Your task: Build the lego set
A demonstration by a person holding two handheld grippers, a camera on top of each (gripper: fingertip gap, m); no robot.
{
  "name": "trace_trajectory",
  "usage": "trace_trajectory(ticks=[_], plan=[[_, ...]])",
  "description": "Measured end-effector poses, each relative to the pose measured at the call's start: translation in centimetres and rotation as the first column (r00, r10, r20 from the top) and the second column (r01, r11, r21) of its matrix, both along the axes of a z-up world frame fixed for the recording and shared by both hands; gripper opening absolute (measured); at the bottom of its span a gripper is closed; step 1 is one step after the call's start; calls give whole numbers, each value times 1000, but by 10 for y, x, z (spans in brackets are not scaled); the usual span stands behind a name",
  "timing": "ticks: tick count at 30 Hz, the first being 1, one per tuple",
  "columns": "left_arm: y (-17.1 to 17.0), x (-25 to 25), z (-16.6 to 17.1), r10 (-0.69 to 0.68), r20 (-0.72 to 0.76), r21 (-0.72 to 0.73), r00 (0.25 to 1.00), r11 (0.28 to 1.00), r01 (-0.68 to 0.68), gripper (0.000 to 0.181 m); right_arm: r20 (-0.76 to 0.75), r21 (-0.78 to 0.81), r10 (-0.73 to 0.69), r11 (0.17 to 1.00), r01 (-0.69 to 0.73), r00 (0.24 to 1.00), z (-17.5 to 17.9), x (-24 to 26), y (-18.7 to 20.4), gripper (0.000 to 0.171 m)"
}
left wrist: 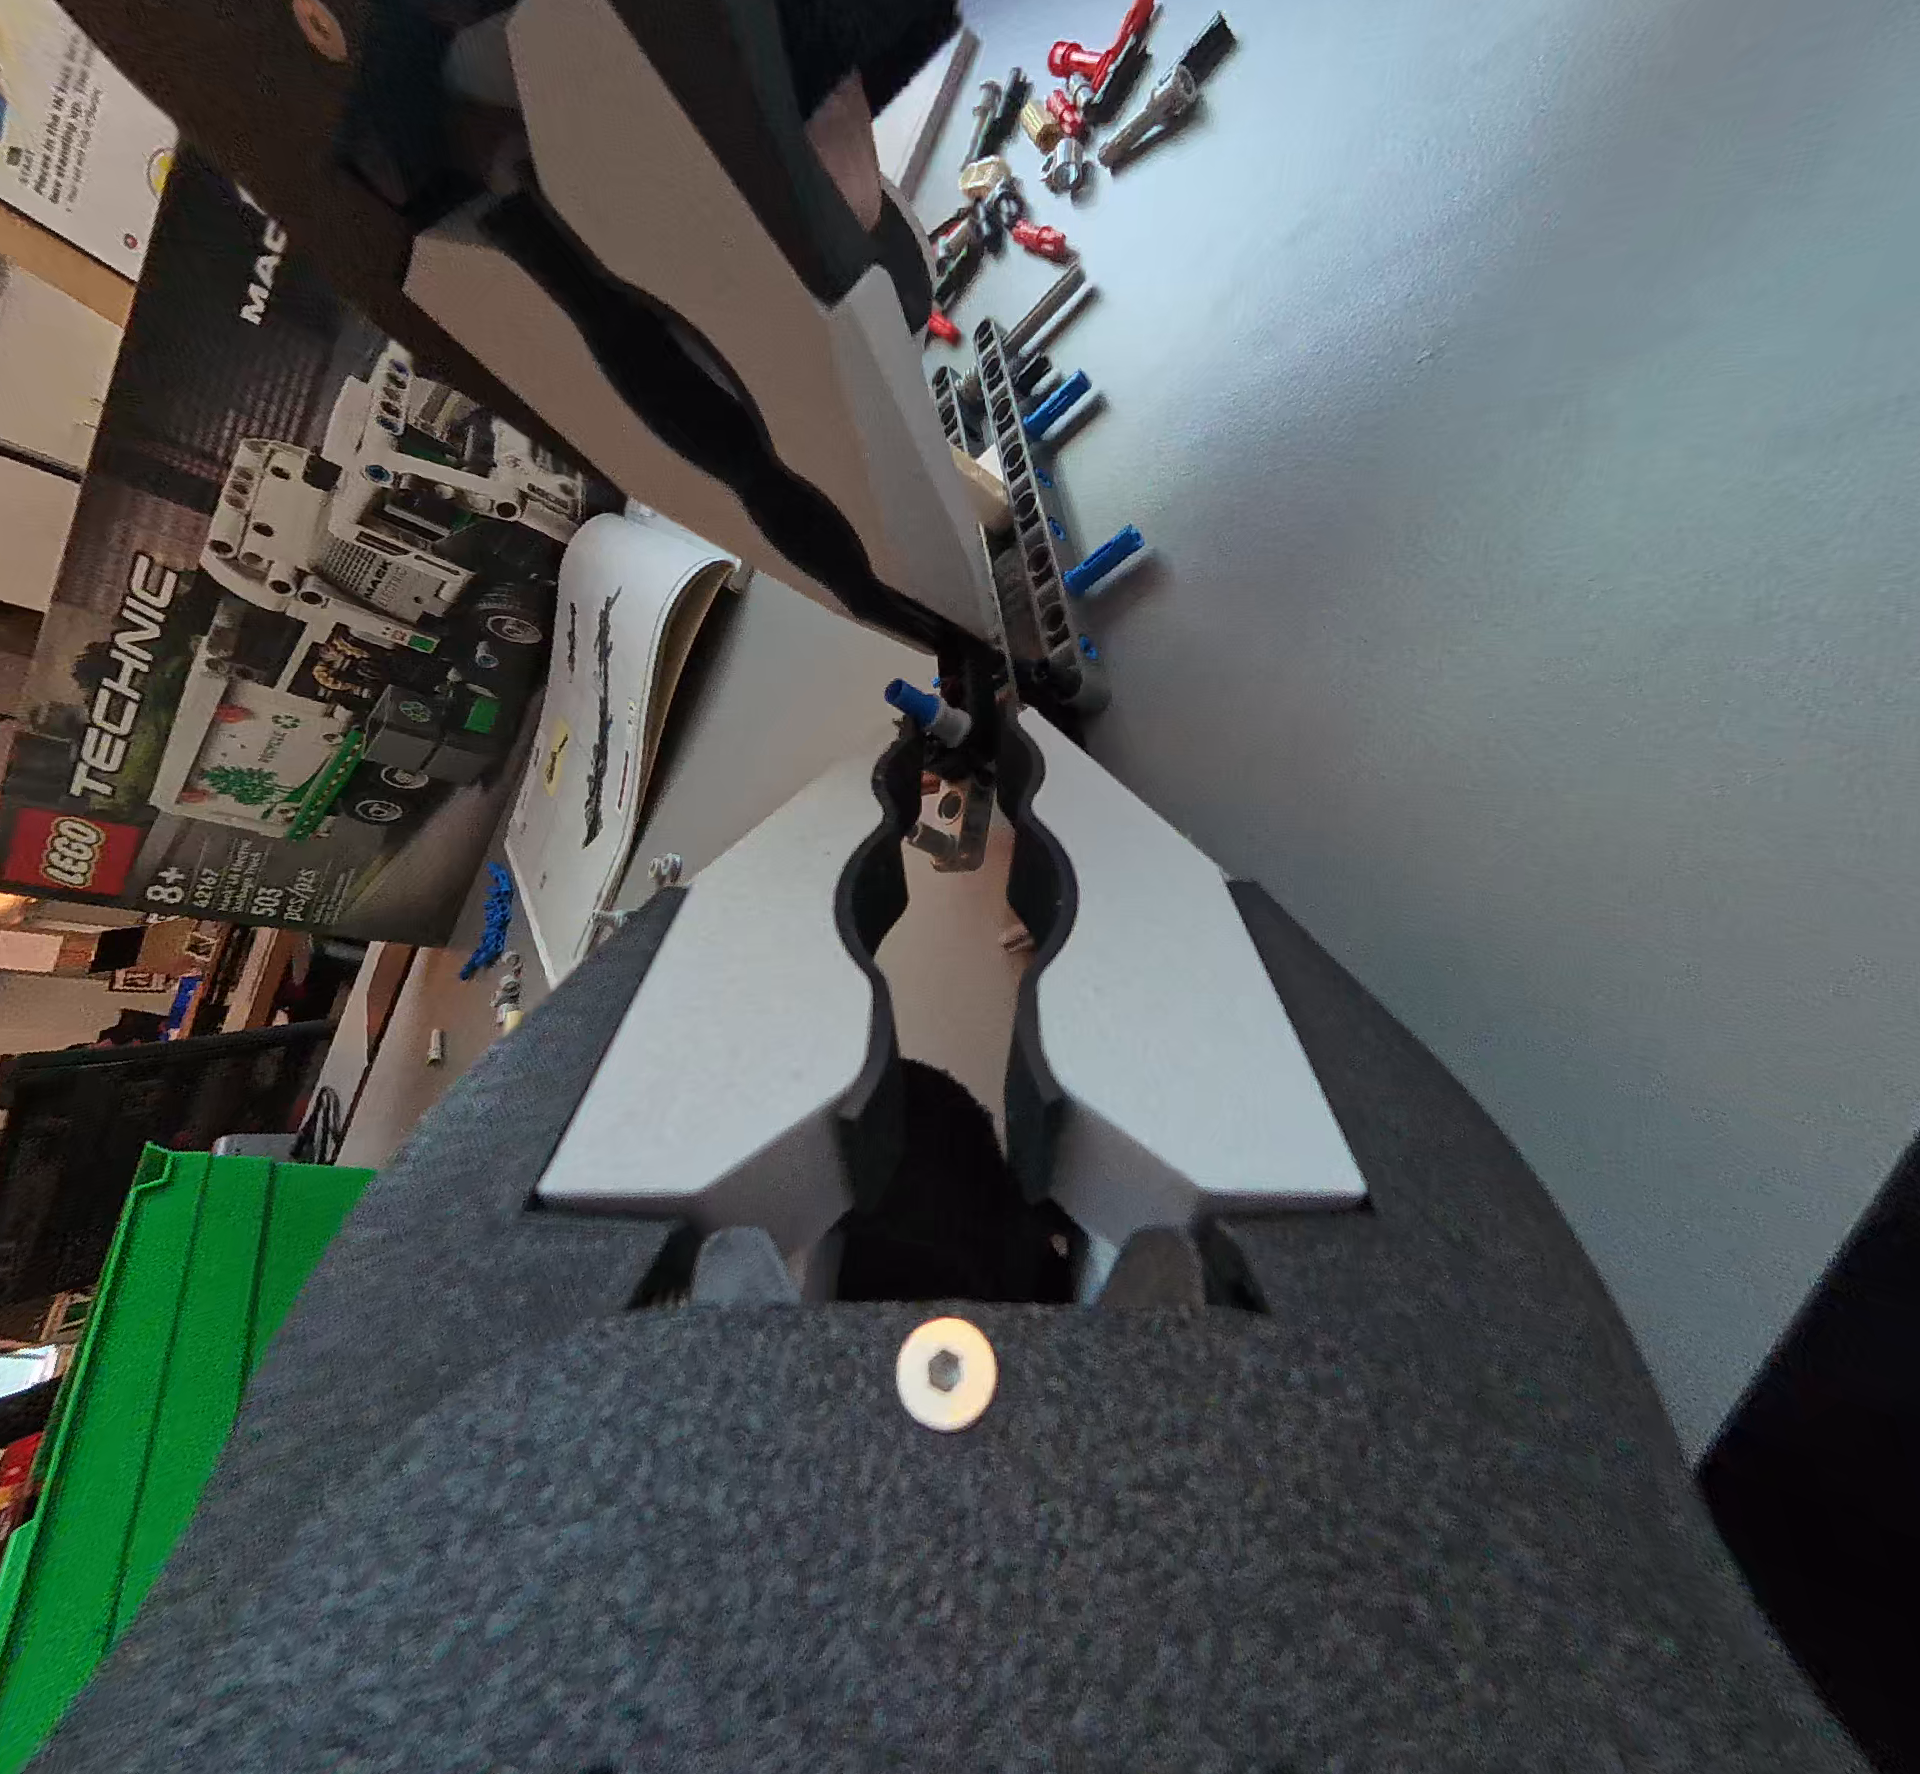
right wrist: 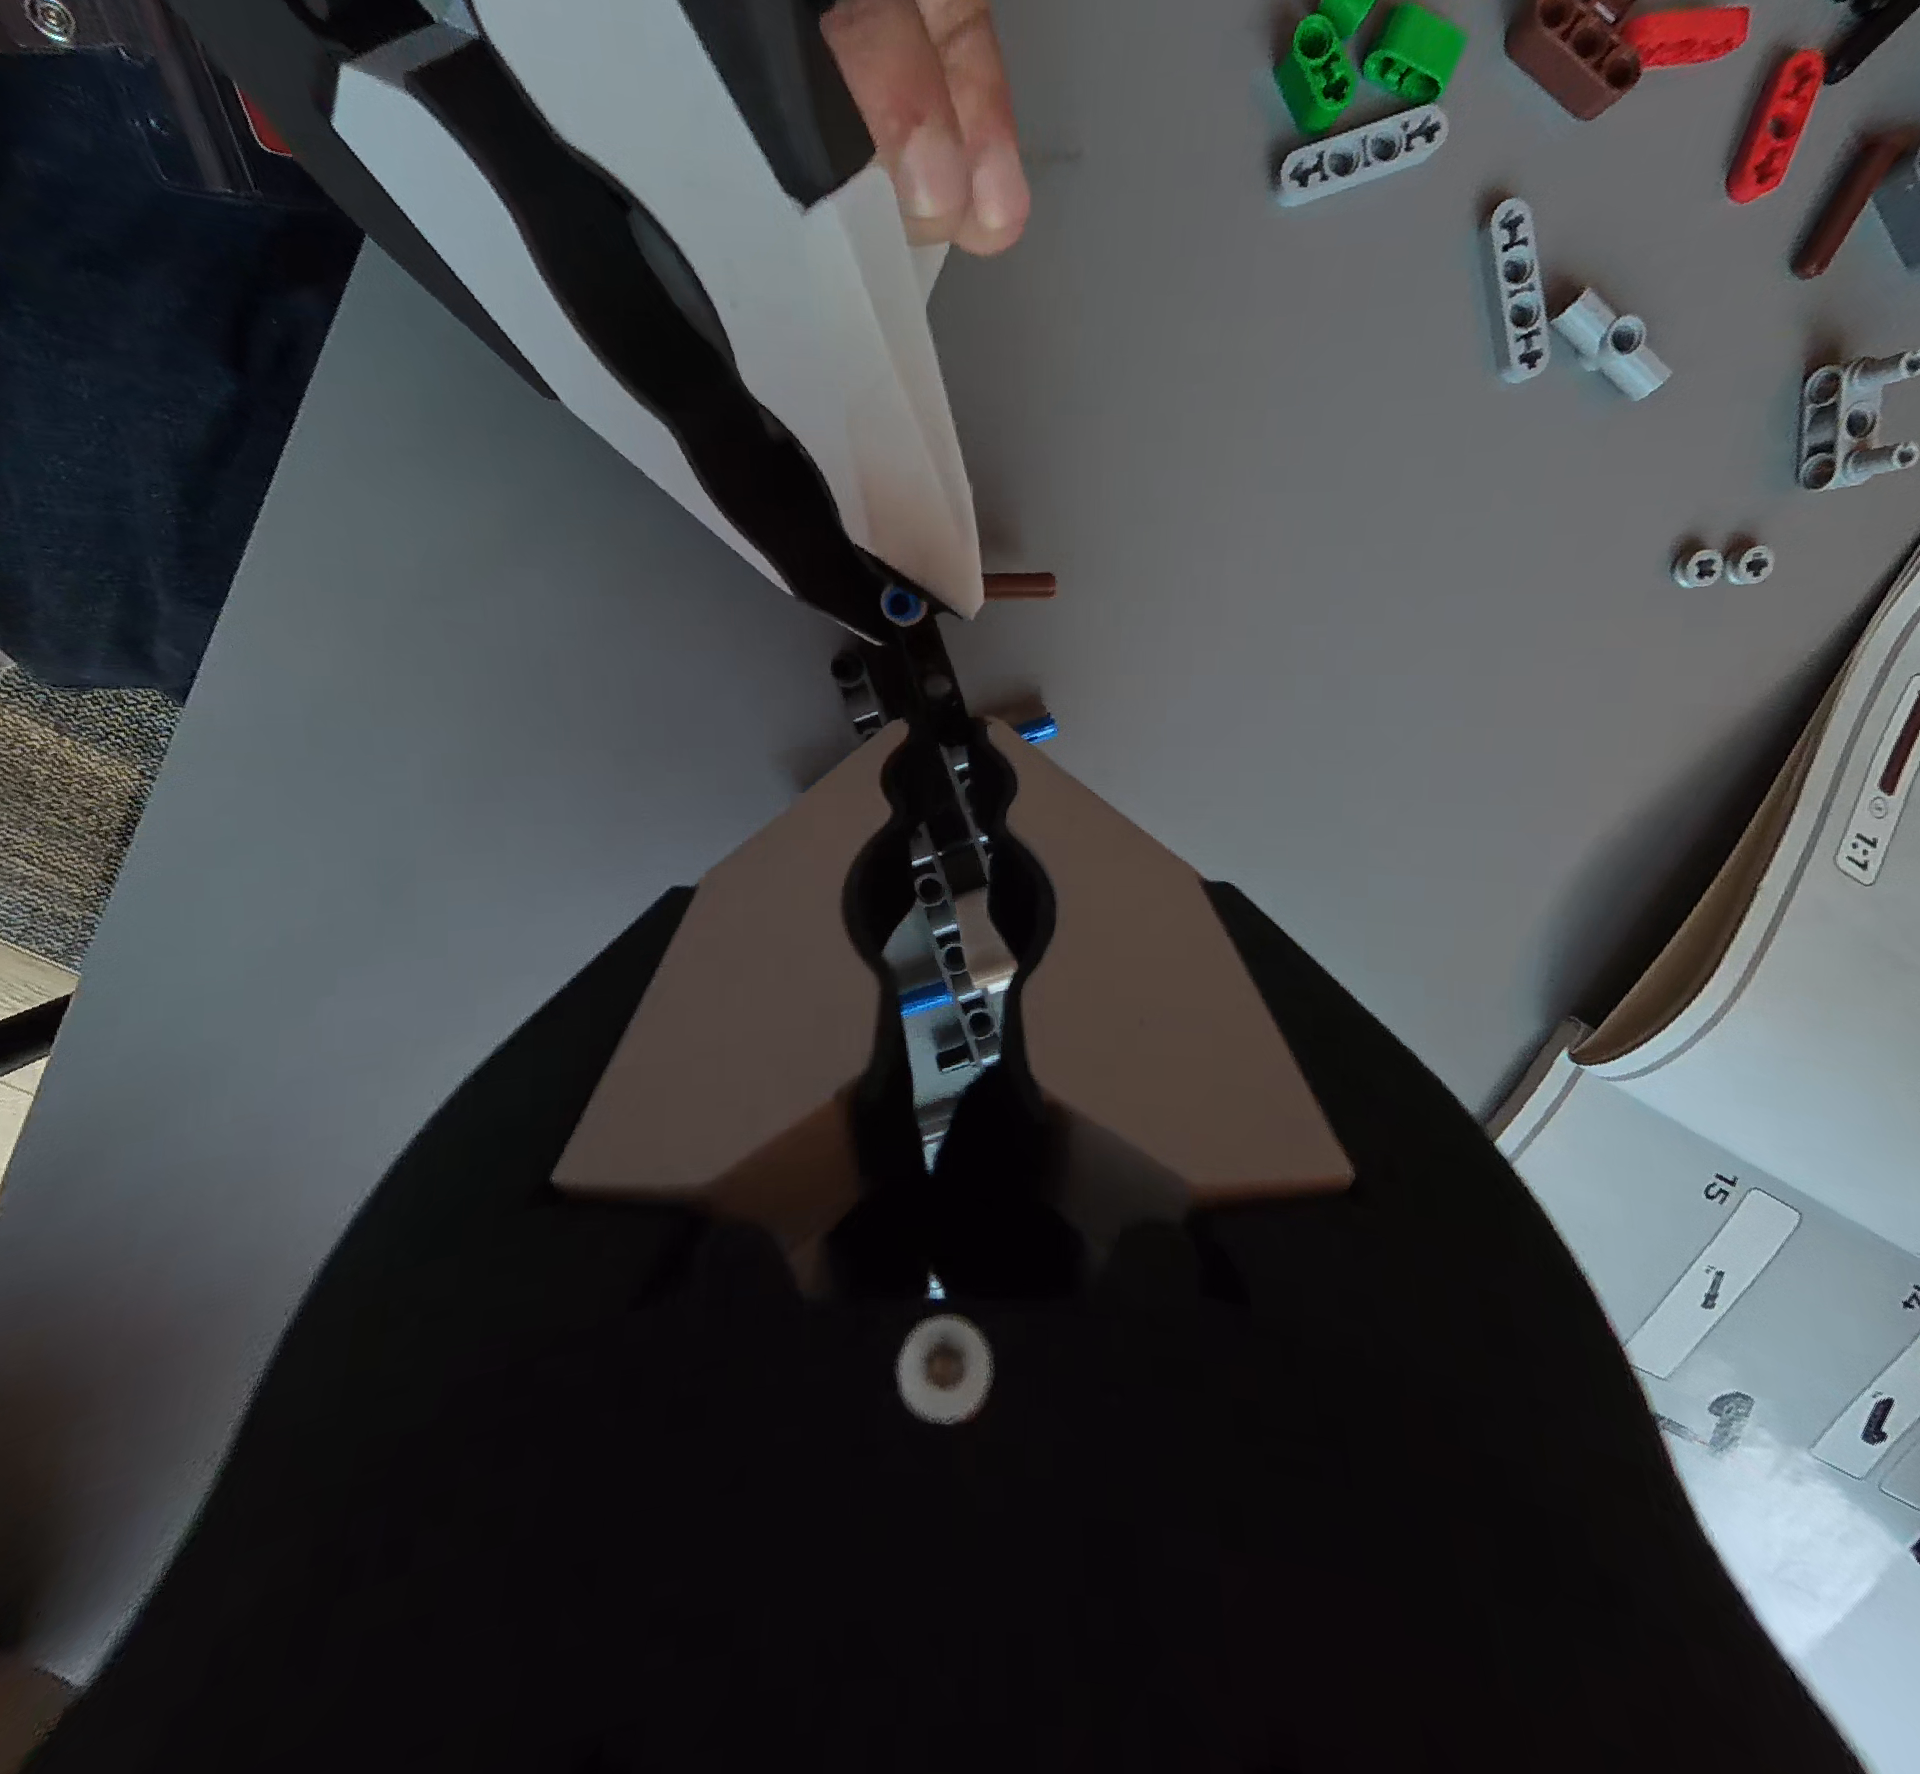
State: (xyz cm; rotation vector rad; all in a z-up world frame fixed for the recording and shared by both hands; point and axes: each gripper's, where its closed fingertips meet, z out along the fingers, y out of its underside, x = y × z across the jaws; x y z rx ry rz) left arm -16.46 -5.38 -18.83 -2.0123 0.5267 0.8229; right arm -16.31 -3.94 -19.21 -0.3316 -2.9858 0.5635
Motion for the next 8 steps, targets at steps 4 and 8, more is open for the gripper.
trace_trajectory(ticks=[4,8], plan=[[0,0,0,22,-8,3,1000,1000,-22,13,-11,15,1,1000,-1,1000,0,0,0,3],[0,0,-1,26,69,-1,997,1000,-26,13,32,0,-7,1000,7,999,0,-1,0,4]])
